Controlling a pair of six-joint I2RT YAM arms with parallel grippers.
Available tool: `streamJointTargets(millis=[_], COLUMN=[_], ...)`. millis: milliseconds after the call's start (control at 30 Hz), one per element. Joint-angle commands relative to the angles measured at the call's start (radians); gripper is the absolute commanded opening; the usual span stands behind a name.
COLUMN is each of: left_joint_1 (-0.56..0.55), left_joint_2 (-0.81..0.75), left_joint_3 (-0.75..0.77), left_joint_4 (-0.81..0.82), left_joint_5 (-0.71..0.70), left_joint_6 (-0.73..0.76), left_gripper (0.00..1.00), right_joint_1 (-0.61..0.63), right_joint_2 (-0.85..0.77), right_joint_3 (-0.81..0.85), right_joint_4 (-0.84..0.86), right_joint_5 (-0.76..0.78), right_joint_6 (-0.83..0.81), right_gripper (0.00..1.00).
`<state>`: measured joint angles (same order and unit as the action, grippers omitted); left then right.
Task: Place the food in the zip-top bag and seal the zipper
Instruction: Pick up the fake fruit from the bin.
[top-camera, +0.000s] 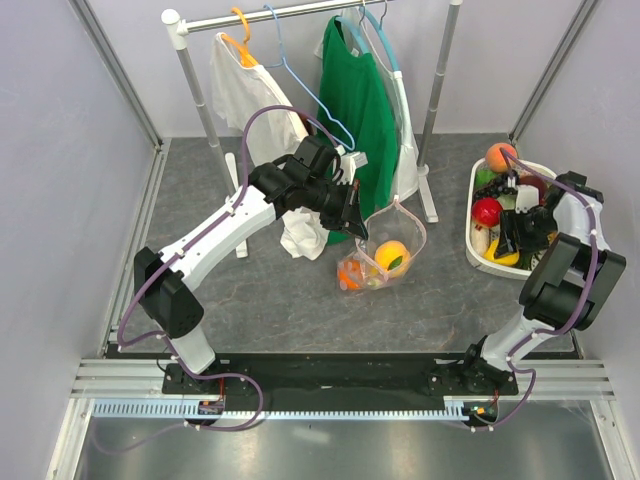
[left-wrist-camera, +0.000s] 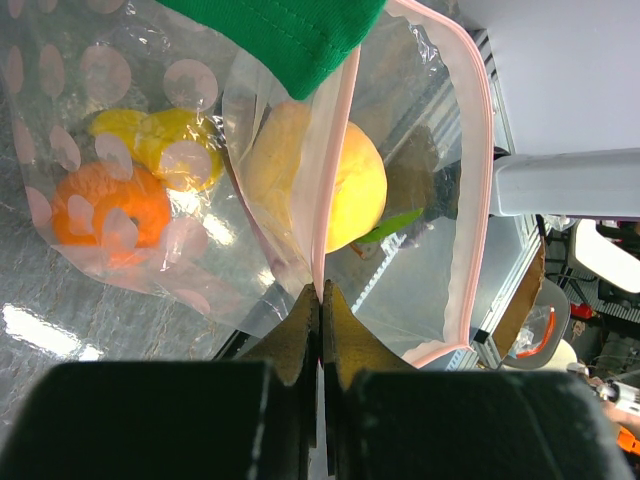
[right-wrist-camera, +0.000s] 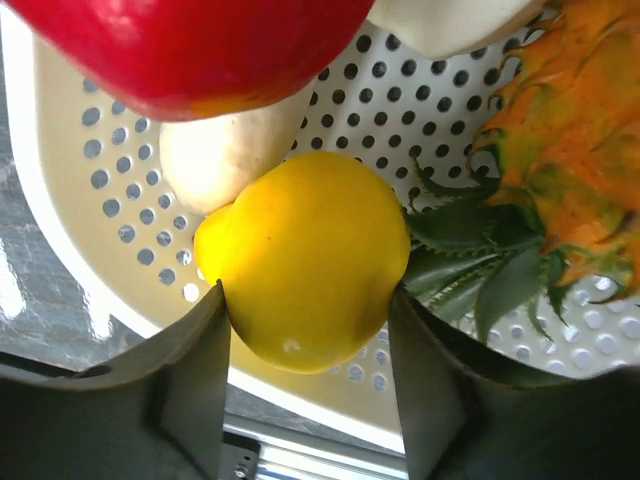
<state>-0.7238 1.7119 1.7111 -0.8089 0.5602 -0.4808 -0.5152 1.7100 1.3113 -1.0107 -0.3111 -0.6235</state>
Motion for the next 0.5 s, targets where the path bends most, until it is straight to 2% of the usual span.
streamJointTargets(millis=[0,33,167,300,467], left_joint_1=[0.006,0.004,0.006,0.006,0.004], left_joint_2=[-0.037,-0.037,-0.035,-0.029,-0.026], left_joint_3=[-0.01,-0.008,-0.01,-0.013,-0.016], left_joint_4=[0.027,0.025,0.025,0.024,0.022], left_joint_5=[0.009,0.009,0.006,0.006,0.006], left_joint_6=[0.022,0.024,0.025,0.024,0.025], left_gripper=[0.02,0.02,0.02,0.02,0.02], right_joint_1=[-0.035,-0.046,-0.098,-0.121,-0.1], right_joint_2=[-0.042,-0.044,-0.026,-0.018,0.007], right_joint_3=[0.123,0.149,0.301,0.466,0.493], right_joint_4=[-0.077,-0.095,-0.213,-0.359,-0.422], right_joint_5=[-0.023,-0.031,-0.091,-0.201,-0.22], right_joint_6=[0.002,-0.005,-0.048,-0.085,-0.087], right_gripper=[0.48,0.42,0.32,0.3,0.29])
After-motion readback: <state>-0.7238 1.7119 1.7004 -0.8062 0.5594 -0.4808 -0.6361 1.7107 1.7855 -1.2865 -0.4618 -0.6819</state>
